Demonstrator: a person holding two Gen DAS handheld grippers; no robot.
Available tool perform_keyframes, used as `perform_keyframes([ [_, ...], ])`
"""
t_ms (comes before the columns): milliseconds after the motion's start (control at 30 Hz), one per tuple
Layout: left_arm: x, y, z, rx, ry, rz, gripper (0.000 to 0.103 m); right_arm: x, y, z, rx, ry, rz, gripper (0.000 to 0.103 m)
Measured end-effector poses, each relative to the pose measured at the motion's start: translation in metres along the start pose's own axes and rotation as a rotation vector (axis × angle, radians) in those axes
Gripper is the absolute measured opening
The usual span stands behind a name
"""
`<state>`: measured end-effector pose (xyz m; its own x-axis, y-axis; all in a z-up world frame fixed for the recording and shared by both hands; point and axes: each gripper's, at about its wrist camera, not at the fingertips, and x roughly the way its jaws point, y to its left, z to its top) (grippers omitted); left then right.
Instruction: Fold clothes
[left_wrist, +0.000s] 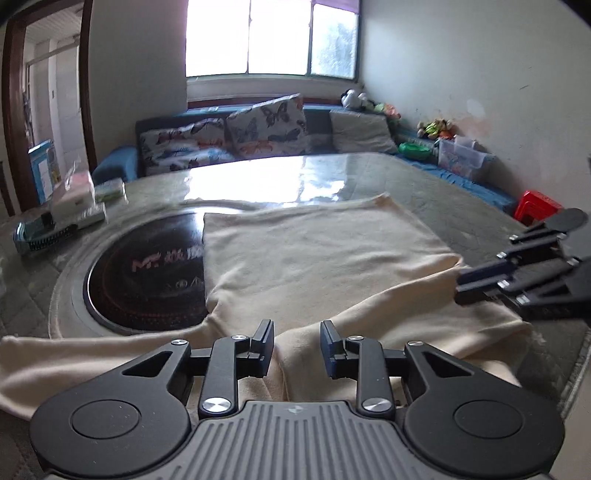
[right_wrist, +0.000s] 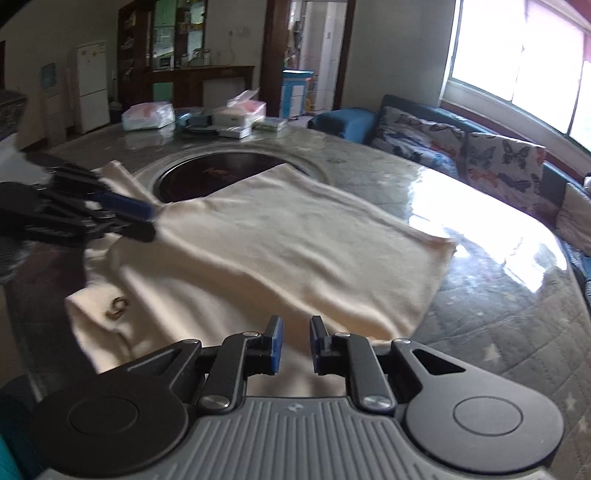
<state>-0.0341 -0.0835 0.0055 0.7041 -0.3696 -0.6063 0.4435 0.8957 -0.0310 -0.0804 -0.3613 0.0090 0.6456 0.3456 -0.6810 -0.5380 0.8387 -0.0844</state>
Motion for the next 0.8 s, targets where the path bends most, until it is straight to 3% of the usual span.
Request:
perform_keyframes([
  [100, 0.008, 0.0, -0.007, 0.025, 0.027, 0.04, 0.03, 0.002, 0.02, -0.005, -0.054, 0.034, 0.053, 0.014],
  [333, -0.02, 0.013, -0.011, -0.034, -0.046, 0.051, 0.03, 0.0, 0.042, 0.005, -0.125, 0.03, 0.101, 0.014],
  [633, -0.05, 0.071, -0.028, -0.208, -0.031, 0.239, 0.033, 0.044, 0.061, 0.055, -0.156, 0.002, 0.199, 0.014],
  [800, -0.063, 0.106, -0.038, -0.303, -0.026, 0.342, 0.041, 0.069, 0.084, 0.065, -0.199, 0.028, 0.239, 0.014],
])
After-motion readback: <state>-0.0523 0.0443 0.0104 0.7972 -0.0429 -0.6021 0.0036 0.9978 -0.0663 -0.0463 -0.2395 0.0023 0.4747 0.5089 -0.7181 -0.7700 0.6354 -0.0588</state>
